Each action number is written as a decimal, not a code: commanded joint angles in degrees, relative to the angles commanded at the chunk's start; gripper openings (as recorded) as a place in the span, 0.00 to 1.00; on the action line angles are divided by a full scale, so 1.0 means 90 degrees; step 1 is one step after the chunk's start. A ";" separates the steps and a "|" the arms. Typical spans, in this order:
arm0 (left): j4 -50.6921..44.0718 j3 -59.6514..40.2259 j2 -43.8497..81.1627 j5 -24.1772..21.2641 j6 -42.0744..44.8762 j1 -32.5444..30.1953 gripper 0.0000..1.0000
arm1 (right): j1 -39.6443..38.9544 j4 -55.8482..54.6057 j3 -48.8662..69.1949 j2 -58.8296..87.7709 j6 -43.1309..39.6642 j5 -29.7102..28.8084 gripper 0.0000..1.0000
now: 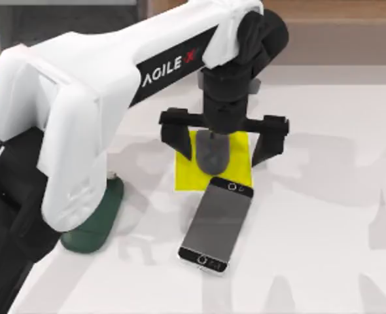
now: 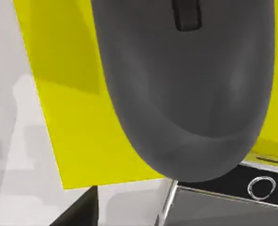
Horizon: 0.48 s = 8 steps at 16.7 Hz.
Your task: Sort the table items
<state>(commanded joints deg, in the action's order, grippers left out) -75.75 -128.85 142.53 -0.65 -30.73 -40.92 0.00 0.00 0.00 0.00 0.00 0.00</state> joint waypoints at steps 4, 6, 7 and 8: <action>0.0504 0.1538 -0.0986 0.0052 0.0377 -0.0322 1.00 | 0.0000 0.0000 0.0000 0.0000 0.0000 0.0000 1.00; 0.0725 0.2207 -0.1434 0.0076 0.0545 -0.0474 1.00 | 0.0000 0.0000 0.0000 0.0000 0.0000 0.0000 1.00; 0.0818 0.2488 -0.1625 0.0087 0.0617 -0.0540 1.00 | 0.0000 0.0000 0.0000 0.0000 0.0000 0.0000 1.00; 0.0896 0.2722 -0.1787 0.0097 0.0678 -0.0596 1.00 | 0.0000 0.0000 0.0000 0.0000 0.0000 0.0000 1.00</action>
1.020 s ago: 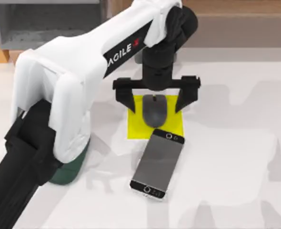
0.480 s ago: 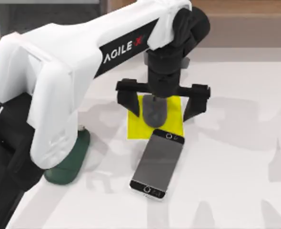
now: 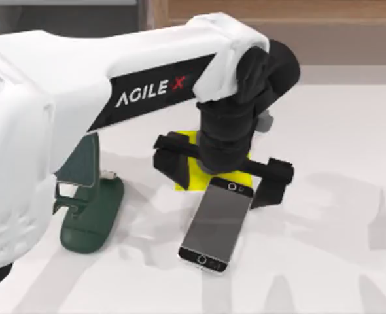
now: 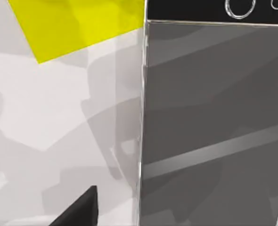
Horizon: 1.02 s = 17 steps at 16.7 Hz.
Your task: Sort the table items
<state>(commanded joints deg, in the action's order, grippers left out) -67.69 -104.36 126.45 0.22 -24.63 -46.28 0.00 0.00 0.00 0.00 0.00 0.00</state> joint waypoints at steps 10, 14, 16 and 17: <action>0.0335 0.0478 -0.0160 0.0013 0.0107 -0.0067 1.00 | 0.0000 0.0000 0.0000 0.0000 0.0000 0.0000 1.00; 0.1086 0.0981 0.0083 0.0011 0.0116 -0.0069 1.00 | 0.0000 0.0000 0.0000 0.0000 0.0000 0.0000 1.00; 0.1428 0.1212 0.0195 0.0010 0.0118 -0.0067 1.00 | 0.0000 0.0000 0.0000 0.0000 0.0000 0.0000 1.00; 0.1547 0.1292 0.0234 0.0010 0.0119 -0.0067 1.00 | 0.0000 0.0000 0.0000 0.0000 0.0000 0.0000 1.00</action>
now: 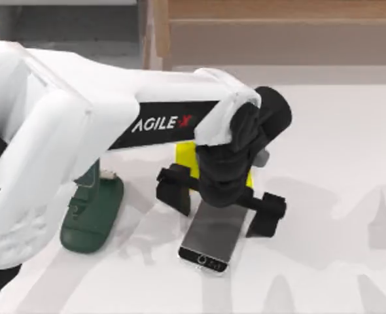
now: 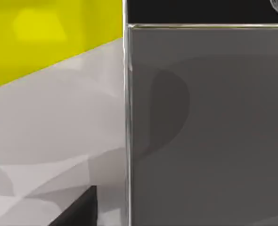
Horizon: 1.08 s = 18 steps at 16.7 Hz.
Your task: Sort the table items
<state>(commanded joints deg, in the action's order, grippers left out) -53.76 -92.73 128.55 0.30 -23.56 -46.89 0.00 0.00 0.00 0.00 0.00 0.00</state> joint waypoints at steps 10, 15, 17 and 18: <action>0.0079 0.0053 0.0026 0.0000 0.0000 0.0000 0.62 | 0.0000 0.0000 0.0000 0.0000 0.0000 0.0000 1.00; 0.0079 0.0053 0.0026 0.0000 0.0000 0.0000 0.25 | 0.0000 0.0000 0.0000 0.0000 0.0000 0.0000 1.00; 0.0079 0.0053 0.0026 0.0000 0.0000 0.0000 0.10 | 0.0000 0.0000 0.0000 0.0000 0.0000 0.0000 1.00; 0.0079 0.0053 0.0026 0.0000 0.0000 0.0000 0.02 | 0.0000 0.0000 0.0000 0.0000 0.0000 0.0000 1.00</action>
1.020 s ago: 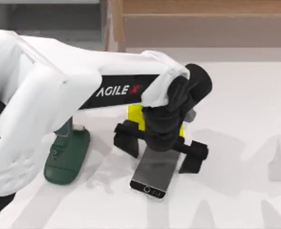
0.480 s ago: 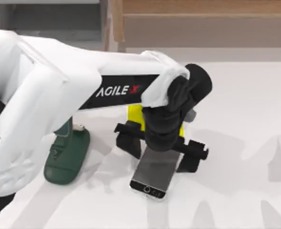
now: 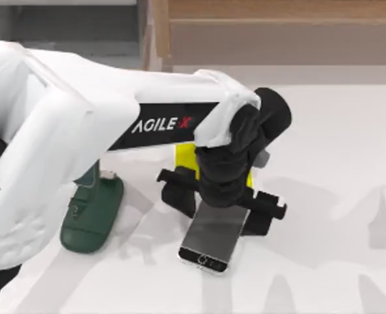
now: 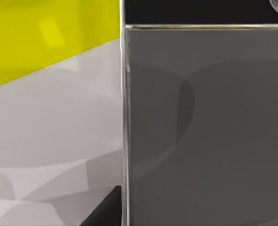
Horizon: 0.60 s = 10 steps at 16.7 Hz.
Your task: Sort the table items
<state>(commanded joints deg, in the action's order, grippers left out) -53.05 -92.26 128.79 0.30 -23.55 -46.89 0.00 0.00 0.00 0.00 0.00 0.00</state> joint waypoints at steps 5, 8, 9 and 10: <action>0.0000 0.0000 0.0000 0.0000 0.0000 0.0000 0.00 | 0.0000 0.0000 0.0000 0.0000 0.0000 0.0000 1.00; 0.0000 0.0000 0.0000 0.0000 0.0000 0.0000 0.00 | 0.0000 0.0000 0.0000 0.0000 0.0000 0.0000 1.00; -0.0020 -0.0014 -0.0068 -0.0008 0.0000 0.0005 0.00 | 0.0000 0.0000 0.0000 0.0000 0.0000 0.0000 1.00; -0.0044 -0.0035 -0.0077 -0.0008 -0.0001 0.0003 0.00 | 0.0000 0.0000 0.0000 0.0000 0.0000 0.0000 1.00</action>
<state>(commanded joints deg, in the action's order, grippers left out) -53.44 -92.57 128.10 0.23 -23.57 -46.86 0.00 0.00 0.00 0.00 0.00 0.00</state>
